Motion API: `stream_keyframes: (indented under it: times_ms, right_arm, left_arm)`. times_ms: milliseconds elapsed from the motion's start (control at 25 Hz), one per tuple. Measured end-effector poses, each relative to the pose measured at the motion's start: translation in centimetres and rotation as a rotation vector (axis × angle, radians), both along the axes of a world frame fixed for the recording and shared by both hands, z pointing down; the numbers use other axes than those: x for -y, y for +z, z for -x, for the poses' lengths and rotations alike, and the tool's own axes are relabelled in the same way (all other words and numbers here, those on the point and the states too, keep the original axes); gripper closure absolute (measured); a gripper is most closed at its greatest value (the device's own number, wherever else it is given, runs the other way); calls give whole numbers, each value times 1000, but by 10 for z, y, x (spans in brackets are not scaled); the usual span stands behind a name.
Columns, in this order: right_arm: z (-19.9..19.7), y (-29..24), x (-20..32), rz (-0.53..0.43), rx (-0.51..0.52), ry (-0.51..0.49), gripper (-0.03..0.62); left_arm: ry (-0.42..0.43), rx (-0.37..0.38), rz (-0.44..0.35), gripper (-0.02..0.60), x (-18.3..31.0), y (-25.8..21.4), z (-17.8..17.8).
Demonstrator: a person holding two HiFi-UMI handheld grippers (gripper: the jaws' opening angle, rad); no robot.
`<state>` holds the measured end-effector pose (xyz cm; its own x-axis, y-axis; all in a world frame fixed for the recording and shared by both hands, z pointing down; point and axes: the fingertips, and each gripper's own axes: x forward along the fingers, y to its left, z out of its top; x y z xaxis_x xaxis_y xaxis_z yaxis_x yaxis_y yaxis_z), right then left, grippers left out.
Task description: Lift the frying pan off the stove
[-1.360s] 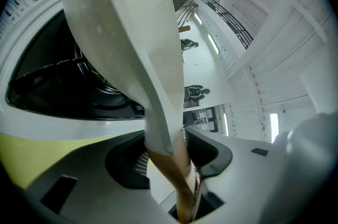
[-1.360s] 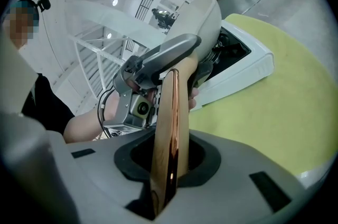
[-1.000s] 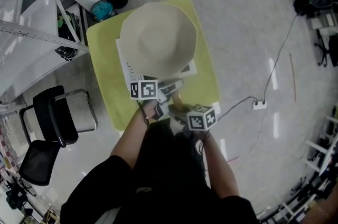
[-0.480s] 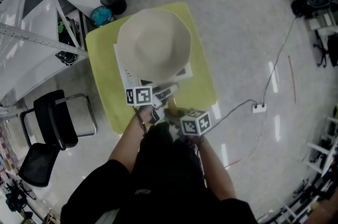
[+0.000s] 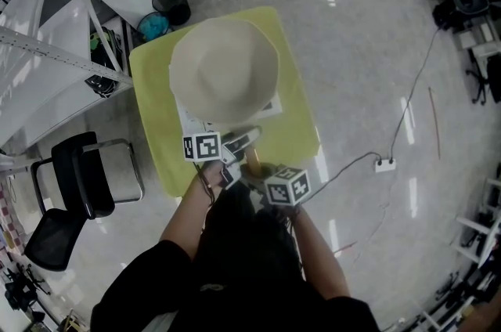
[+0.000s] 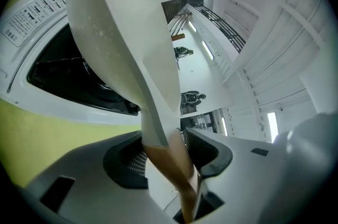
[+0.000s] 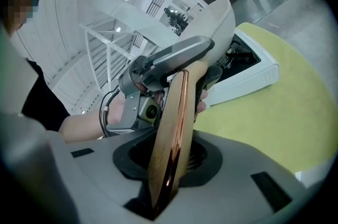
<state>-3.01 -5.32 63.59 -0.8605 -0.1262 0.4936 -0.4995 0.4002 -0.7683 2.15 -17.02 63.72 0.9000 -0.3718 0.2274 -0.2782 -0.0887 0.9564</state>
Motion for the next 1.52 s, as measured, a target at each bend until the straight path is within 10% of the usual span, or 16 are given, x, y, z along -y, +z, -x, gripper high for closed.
stream_keyframes:
  times_ms: [1520]
  right_arm:
    - [-48,-114,-115,-173,18,-89,494]
  left_arm:
    - [13,93,-231,334,-113,-139,-54]
